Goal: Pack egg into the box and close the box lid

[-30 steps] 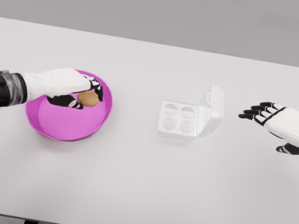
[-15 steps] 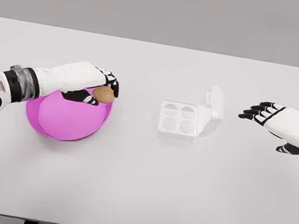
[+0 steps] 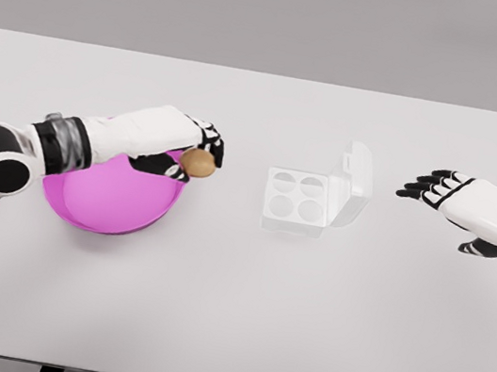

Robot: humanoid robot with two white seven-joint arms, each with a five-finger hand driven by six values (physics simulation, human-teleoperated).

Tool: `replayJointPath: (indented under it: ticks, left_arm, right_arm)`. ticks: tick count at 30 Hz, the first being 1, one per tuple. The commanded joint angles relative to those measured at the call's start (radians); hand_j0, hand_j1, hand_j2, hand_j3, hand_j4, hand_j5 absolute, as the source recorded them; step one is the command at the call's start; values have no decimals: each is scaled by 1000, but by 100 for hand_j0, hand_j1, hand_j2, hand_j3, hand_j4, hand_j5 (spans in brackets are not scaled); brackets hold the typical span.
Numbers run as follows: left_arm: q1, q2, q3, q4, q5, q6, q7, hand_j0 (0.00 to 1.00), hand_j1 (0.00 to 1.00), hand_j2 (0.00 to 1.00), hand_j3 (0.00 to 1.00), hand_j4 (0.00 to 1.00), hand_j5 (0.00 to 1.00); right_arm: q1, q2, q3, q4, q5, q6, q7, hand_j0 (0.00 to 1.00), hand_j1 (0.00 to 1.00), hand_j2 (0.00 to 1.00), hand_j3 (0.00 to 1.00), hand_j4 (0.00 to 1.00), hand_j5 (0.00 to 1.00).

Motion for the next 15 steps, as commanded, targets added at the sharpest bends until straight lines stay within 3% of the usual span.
replayJointPath:
  ticks: [1, 15]
  left_arm:
    - [0, -21, -4, 0, 2, 1, 1, 30, 30, 30, 30, 30, 30]
    - [0, -121, -21, 4, -8, 2, 1, 30, 30, 30, 30, 30, 30]
  right_arm:
    - [0, -1, 0, 0, -5, 3, 0, 100, 100, 100, 100, 100, 100]
    - [0, -1, 0, -2, -5, 3, 0, 100, 100, 100, 100, 100, 100]
